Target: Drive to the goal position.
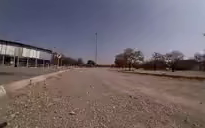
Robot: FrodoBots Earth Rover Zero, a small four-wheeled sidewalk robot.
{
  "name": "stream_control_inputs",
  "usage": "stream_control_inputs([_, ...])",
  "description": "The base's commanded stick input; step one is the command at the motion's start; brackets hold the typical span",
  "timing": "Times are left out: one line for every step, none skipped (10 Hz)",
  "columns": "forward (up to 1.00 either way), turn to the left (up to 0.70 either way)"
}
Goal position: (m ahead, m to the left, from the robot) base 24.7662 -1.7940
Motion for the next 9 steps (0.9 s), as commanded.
stream_control_inputs([1.00, 0.00])
stream_control_inputs([1.00, 0.00])
stream_control_inputs([1.00, 0.00])
stream_control_inputs([1.00, 0.00])
stream_control_inputs([1.00, 0.00])
stream_control_inputs([1.00, 0.00])
stream_control_inputs([1.00, 0.00])
stream_control_inputs([1.00, 0.00])
stream_control_inputs([1.00, 0.00])
